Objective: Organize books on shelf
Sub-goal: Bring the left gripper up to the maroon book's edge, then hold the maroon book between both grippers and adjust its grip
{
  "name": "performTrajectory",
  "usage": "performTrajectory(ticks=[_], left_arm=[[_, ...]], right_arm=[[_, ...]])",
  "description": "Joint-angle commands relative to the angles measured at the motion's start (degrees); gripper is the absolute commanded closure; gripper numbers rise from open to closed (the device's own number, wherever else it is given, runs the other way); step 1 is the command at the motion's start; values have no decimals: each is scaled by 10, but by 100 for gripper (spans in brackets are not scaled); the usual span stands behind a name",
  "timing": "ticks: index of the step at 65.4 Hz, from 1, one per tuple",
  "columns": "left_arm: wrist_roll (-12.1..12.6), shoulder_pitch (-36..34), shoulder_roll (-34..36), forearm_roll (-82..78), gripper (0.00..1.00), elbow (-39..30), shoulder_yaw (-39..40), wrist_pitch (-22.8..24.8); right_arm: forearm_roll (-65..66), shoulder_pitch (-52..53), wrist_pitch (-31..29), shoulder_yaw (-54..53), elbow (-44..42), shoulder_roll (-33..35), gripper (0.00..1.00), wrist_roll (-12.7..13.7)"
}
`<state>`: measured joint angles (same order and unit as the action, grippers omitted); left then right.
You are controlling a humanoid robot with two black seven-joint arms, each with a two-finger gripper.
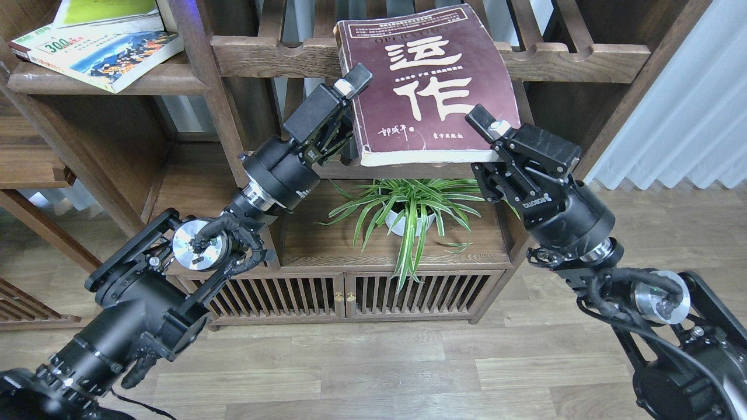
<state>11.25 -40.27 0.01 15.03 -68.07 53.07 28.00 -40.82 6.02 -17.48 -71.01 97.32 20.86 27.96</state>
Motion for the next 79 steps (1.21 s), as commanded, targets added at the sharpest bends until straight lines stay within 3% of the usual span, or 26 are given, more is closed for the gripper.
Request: performTrajectory(ticks=[1, 35, 40, 49, 54, 60, 69, 73, 79], left_arm=[[1, -10, 0, -1, 0, 2, -2, 0], [-5, -7, 0, -19, 3, 4, -6, 0], [-5, -8, 0, -19, 11, 4, -6, 0], [-9, -6, 0, -10, 39, 5, 9, 0], [-9, -5, 0, -7, 43, 5, 12, 0], [-8, -4, 0, -7, 39, 5, 13, 0], [-7, 4, 0, -19, 6, 3, 13, 0], [-7, 10, 0, -21, 1, -1, 13, 0], [-5, 19, 0, -21, 0, -5, 12, 0]], right_arm=[[15, 1, -7, 9, 0, -13, 95, 0], [43, 10, -2, 32, -6, -37, 95, 0], [44, 11, -2, 30, -13, -37, 94, 0], [44, 10, -2, 24, -26, -37, 94, 0], [44, 12, -2, 21, -35, -37, 94, 0], [44, 19, -1, 15, -52, -36, 94, 0], [43, 26, 0, -1, -74, -37, 94, 0], [43, 28, 0, -4, -79, -36, 94, 0], [43, 34, 0, -11, -93, -37, 94, 0]])
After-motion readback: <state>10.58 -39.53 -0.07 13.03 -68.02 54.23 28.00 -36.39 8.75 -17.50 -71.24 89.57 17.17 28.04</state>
